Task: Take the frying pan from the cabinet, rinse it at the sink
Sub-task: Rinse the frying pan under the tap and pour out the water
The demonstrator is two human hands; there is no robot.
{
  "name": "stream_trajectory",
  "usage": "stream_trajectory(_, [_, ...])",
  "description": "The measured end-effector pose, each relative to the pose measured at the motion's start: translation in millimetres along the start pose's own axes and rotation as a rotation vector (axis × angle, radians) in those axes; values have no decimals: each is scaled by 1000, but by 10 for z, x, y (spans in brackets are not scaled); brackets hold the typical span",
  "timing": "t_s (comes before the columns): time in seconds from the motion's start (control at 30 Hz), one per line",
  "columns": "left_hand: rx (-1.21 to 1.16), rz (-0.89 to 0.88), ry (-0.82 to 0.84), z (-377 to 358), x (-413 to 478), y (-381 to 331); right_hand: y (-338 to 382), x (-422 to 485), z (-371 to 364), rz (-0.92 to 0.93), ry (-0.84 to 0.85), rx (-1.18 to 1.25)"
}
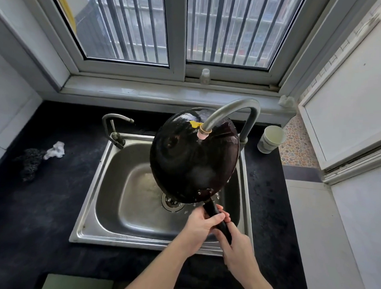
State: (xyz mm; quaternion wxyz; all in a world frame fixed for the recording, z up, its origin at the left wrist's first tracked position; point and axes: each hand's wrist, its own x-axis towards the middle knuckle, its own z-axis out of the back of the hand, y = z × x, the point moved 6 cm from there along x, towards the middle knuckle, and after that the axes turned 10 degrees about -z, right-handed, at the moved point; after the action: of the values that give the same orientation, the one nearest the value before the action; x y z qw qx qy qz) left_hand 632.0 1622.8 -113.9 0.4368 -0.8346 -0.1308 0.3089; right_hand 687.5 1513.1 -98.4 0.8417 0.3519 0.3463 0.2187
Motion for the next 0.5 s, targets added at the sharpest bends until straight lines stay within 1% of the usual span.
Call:
stream_trajectory(0.2, [41,-7,-1,20,-13,-28,19,-23,-16,-11,-16,13])
stream_trajectory(0.5, [53,-3,-51,193,-119,-58,150,-75,-151,1,41,-7])
